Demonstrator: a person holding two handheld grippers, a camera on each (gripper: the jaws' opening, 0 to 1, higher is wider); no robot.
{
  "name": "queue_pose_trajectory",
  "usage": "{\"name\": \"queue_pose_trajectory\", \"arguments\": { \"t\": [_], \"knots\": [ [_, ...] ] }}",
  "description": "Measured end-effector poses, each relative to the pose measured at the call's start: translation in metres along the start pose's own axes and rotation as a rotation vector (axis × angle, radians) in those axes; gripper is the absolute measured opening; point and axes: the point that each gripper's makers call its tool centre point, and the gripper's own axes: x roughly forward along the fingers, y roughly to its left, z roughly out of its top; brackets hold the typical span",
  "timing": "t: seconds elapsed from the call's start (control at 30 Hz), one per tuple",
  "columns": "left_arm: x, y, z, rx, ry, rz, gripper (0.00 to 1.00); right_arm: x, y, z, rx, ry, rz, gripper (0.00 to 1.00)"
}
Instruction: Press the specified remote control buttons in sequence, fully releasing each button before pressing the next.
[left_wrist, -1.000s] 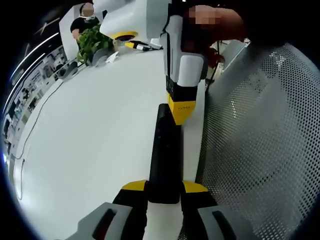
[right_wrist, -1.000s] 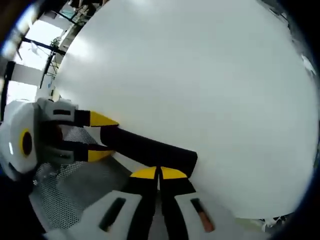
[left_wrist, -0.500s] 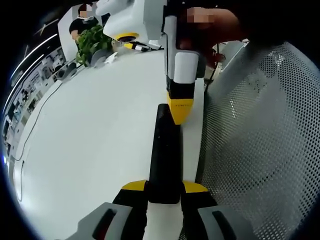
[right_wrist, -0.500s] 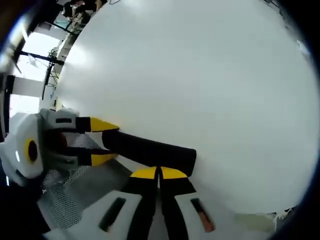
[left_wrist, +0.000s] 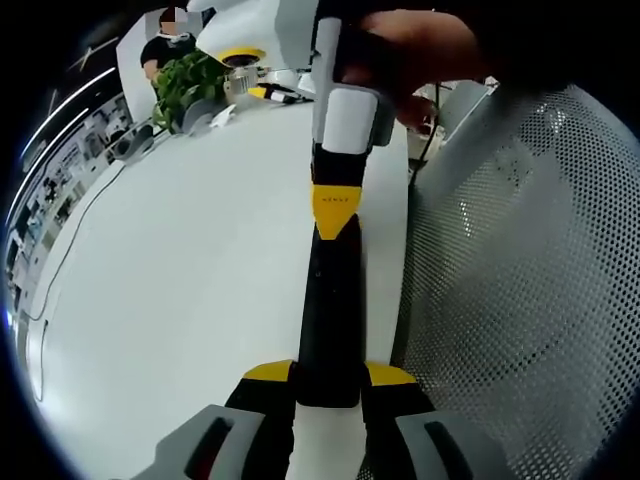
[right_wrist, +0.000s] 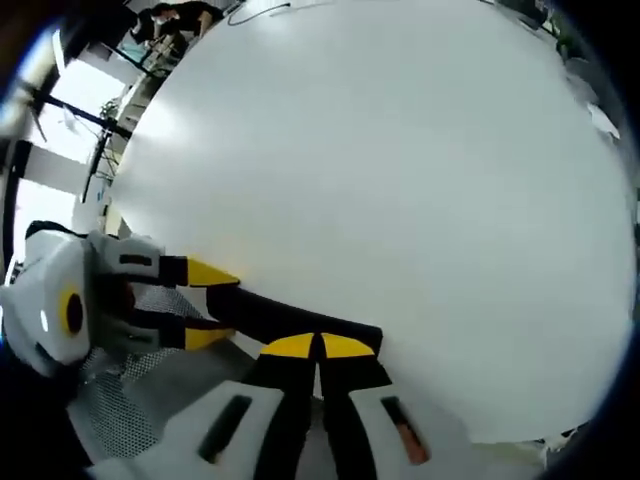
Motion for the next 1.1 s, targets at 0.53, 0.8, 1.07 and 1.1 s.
{"name": "queue_pose_trajectory", "arguments": {
  "t": [0.53, 0.8, 1.07, 1.1],
  "knots": [
    [0.0002, 0.0001, 0.0002, -0.010, -0.013, 0.000, 0.25, 0.0056, -0.0032, -0.0035, -0.028, 0.027, -0.030, 0.00],
    [0.0004, -0.0002, 0.0002, 0.002, -0.010, -0.007, 0.25, 0.0060, -0.0030, -0.0027, -0.030, 0.026, -0.030, 0.00],
    [0.0004, 0.0000, 0.0003, 0.004, -0.009, -0.006, 0.25, 0.0062, -0.0031, -0.0021, -0.037, 0.026, -0.033, 0.00],
    [0.0004, 0.0001, 0.0003, 0.005, -0.010, -0.006, 0.25, 0.0061, -0.0032, -0.0021, -0.036, 0.025, -0.032, 0.00]
  ]
}}
